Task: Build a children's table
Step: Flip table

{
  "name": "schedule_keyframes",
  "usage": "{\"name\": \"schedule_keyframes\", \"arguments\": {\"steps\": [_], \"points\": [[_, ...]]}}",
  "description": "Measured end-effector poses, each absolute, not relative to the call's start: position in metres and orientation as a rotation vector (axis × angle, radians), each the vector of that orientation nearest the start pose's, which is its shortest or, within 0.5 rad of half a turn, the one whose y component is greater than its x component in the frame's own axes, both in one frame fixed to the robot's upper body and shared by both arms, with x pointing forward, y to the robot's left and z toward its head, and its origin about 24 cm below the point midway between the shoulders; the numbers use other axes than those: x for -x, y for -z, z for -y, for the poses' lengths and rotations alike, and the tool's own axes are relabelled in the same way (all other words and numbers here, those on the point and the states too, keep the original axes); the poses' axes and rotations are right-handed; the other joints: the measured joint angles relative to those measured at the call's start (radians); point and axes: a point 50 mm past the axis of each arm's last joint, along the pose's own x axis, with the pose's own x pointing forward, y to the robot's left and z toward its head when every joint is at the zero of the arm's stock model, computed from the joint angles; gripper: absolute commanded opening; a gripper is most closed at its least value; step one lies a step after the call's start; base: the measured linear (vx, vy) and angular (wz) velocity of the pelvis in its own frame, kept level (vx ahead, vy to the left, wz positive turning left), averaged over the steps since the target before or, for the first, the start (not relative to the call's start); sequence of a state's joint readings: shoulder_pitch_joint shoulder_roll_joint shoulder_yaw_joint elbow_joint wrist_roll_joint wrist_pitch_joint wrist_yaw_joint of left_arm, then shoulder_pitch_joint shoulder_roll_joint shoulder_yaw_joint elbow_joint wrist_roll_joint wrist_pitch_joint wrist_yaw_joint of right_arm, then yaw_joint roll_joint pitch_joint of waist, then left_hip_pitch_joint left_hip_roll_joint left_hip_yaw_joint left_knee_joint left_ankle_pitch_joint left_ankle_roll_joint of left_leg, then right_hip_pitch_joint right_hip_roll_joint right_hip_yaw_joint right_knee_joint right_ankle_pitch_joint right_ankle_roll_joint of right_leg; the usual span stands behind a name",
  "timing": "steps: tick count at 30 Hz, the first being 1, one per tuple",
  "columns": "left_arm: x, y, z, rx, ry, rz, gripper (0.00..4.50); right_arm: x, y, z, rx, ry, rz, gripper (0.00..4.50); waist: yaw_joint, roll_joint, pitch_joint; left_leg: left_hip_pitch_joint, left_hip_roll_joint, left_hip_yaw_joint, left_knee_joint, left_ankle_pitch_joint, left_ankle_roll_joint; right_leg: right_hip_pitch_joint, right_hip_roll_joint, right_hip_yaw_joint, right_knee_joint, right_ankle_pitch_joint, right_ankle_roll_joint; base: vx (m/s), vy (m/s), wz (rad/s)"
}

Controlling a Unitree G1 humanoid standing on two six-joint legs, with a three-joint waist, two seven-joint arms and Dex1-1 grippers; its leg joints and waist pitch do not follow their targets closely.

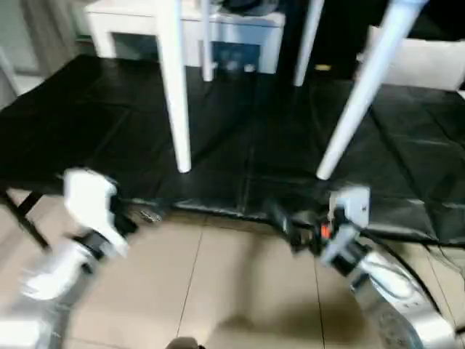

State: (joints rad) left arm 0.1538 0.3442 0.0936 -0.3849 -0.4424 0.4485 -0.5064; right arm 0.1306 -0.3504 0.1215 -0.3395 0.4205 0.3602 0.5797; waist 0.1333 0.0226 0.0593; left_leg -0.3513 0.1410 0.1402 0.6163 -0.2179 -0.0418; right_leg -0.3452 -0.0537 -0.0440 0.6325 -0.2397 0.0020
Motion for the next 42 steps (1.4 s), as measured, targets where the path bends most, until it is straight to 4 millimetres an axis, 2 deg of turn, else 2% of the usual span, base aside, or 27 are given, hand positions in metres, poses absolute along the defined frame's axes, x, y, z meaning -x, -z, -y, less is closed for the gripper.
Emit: {"name": "schedule_keyframes", "arguments": {"steps": [4, 6, 9, 13, 15, 18, 22, 25, 26, 28, 30, 32, 34, 37, 40, 42], "points": [[-0.203, -0.047, -0.189, 0.152, 0.549, -0.308, 4.43, -0.199, -0.040, 0.148, -0.110, -0.880, -0.304, 4.50, -0.014, -0.002, 0.000, -0.003, 0.000, 0.002, -0.004, 0.000, 0.001, -0.005, 0.000, 0.001, -0.004, 0.000, -0.002, 0.041, 0.005, 0.00], [-0.198, -0.028, -0.190, 0.112, 0.552, -0.405, 4.43, -0.199, -0.026, 0.153, -0.088, -0.911, -0.357, 4.50, -0.022, -0.008, -0.008, -0.003, 0.000, 0.006, -0.009, -0.001, 0.002, -0.005, -0.001, 0.001, -0.007, -0.002, -0.003, 0.000, 0.000, 0.00], [-0.189, -0.001, -0.193, 0.076, 0.524, -0.522, 4.43, -0.196, -0.011, 0.161, -0.083, -0.914, -0.413, 4.50, -0.024, -0.015, -0.010, -0.003, 0.000, 0.007, -0.013, -0.002, 0.003, -0.005, -0.001, 0.001, -0.009, -0.003, -0.004, 0.000, 0.000, 0.00], [-0.189, 0.020, -0.197, 0.079, 0.451, -0.588, 4.43, -0.195, 0.018, 0.166, -0.075, -0.898, -0.518, 4.50, -0.025, -0.019, -0.010, 0.000, 0.000, 0.007, -0.014, -0.002, 0.003, -0.003, -0.001, 0.000, -0.011, -0.002, -0.005, 0.000, 0.000, 0.00], [-0.197, 0.026, -0.195, 0.155, 0.415, -0.580, 4.43, -0.199, 0.045, 0.165, -0.104, -0.836, -0.599, 4.50, -0.029, -0.021, -0.011, 0.001, 0.000, 0.008, -0.013, -0.001, 0.002, -0.003, -0.002, 0.000, -0.010, -0.001, -0.007, 0.000, 0.000, 0.00], [-0.206, 0.028, -0.193, 0.292, 0.398, -0.541, 4.43, -0.194, 0.071, 0.158, -0.142, -0.792, -0.688, 4.50, -0.033, -0.021, -0.011, 0.001, 0.000, 0.009, -0.013, -0.001, 0.003, -0.003, -0.002, 0.000, -0.010, -0.001, -0.008, 0.000, 0.000, 0.00], [-0.208, 0.031, -0.198, 0.593, 0.360, -0.485, 4.43, -0.189, 0.099, 0.156, -0.199, -0.719, -0.759, 4.50, -0.044, -0.024, -0.012, -0.001, 0.000, 0.011, -0.013, -0.001, 0.003, -0.003, -0.003, 0.000, -0.010, -0.001, -0.009, 0.000, 0.000, 0.00], [-0.206, 0.044, -0.208, 0.667, 0.291, -0.541, 4.43, -0.179, 0.117, 0.160, -0.228, -0.634, -0.822, 4.50, -0.047, -0.025, -0.012, -0.001, 0.000, 0.011, -0.014, -0.001, 0.003, -0.004, -0.003, 0.000, -0.010, -0.002, -0.009, 0.000, 0.000, 0.00], [-0.205, 0.050, -0.213, 0.662, 0.254, -0.581, 4.43, -0.176, 0.120, 0.161, -0.232, -0.613, -0.839, 4.50, -0.047, -0.025, -0.012, 0.000, 0.001, 0.011, -0.014, -0.001, 0.003, -0.004, -0.003, 0.000, -0.010, -0.002, -0.009, 0.000, 0.000, 0.00], [-0.197, 0.069, -0.228, 0.507, 0.163, -0.731, 4.43, -0.174, 0.126, 0.163, -0.229, -0.562, -0.868, 4.50, -0.052, -0.025, -0.012, 0.000, 0.001, 0.011, -0.014, -0.001, 0.003, -0.004, -0.002, 0.000, -0.009, -0.002, -0.009, 0.000, 0.000, 0.00], [-0.185, 0.089, -0.233, 0.269, 0.160, -0.879, 4.43, -0.172, 0.131, 0.169, -0.209, -0.478, -0.909, 4.50, -0.053, -0.027, -0.011, 0.002, 0.001, 0.011, -0.014, -0.001, 0.003, -0.003, -0.002, 0.000, -0.010, -0.002, -0.009, 0.000, 0.000, 0.00], [-0.183, 0.103, -0.225, 0.142, 0.173, -0.944, 4.43, -0.172, 0.135, 0.174, -0.179, -0.396, -0.946, 4.50, -0.046, -0.028, -0.011, 0.003, 0.001, 0.012, -0.014, 0.000, 0.004, -0.004, -0.003, 0.000, -0.011, -0.001, -0.010, 0.000, 0.000, 0.00], [-0.183, 0.114, -0.208, 0.070, 0.208, -0.965, 4.43, -0.176, 0.137, 0.174, -0.162, -0.334, -0.956, 4.50, -0.042, -0.030, -0.011, 0.002, 0.002, 0.015, -0.014, 0.001, 0.006, -0.004, -0.005, 0.000, -0.011, -0.001, -0.010, 0.000, 0.000, 0.00], [-0.191, 0.118, -0.187, 0.085, 0.237, -0.946, 4.43, -0.179, 0.139, 0.172, -0.158, -0.237, -0.968, 4.50, -0.042, -0.033, -0.011, 0.002, 0.003, 0.017, -0.014, 0.001, 0.006, -0.004, -0.005, 0.000, -0.011, 0.000, -0.011, 0.000, 0.000, 0.00], [-0.198, 0.119, -0.180, 0.081, 0.225, -0.950, 4.43, -0.172, 0.144, 0.179, -0.138, -0.111, -1.013, 4.50, -0.046, -0.032, -0.012, 0.002, 0.003, 0.019, -0.015, 0.001, 0.006, -0.004, -0.005, 0.000, -0.011, 0.000, -0.011, 0.000, 0.000, 0.00], [-0.194, 0.125, -0.182, 0.055, 0.203, -0.982, 4.43, -0.166, 0.147, 0.183, -0.128, -0.063, -1.044, 4.50, -0.052, -0.031, -0.012, 0.001, 0.004, 0.021, -0.017, 0.001, 0.006, -0.005, -0.005, 0.000, -0.012, -0.001, -0.011, 0.000, 0.000, 0.00]]}}
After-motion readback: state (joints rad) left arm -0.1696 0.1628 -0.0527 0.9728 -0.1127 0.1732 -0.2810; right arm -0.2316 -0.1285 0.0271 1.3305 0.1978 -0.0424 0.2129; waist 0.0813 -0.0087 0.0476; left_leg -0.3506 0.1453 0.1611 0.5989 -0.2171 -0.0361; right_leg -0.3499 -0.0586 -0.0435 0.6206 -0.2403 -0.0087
